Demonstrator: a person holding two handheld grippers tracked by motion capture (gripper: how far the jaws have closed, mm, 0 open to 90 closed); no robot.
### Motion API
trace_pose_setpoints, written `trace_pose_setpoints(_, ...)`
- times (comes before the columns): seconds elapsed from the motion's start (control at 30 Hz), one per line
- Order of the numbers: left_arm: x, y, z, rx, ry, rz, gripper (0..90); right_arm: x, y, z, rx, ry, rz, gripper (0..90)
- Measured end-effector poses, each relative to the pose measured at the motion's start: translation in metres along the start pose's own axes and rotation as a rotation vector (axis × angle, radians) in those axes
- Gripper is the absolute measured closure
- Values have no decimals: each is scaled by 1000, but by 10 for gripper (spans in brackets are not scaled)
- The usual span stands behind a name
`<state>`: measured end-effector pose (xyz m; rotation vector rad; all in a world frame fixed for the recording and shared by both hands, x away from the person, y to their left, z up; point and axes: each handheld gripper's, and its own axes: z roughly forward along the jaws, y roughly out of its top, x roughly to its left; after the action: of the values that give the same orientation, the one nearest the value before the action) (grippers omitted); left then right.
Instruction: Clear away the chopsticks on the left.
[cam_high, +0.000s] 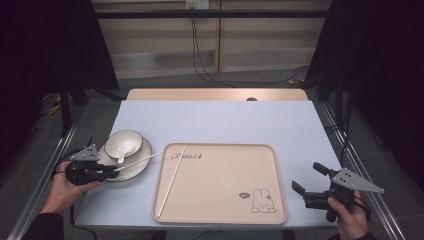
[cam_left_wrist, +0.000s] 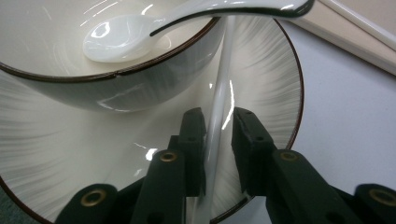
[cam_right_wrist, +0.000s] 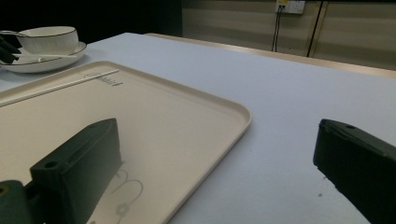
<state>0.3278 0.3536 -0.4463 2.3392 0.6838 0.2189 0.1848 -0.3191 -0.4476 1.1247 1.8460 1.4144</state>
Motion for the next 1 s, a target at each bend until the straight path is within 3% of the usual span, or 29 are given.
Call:
trace_pose_setpoints(0.2, -1, -1, 1, -1, -17, 9, 838, -1, 0, 0, -4, 2, 16, 4)
trace_pose_setpoints(0.5, -5, -2, 0, 6, -33, -2, 845, 0, 0, 0, 3, 2, -1, 4)
trace_pose_setpoints(1.0, -18, 9, -12, -30, -64, -95, 847, 0, 0, 0, -12, 2, -8, 4)
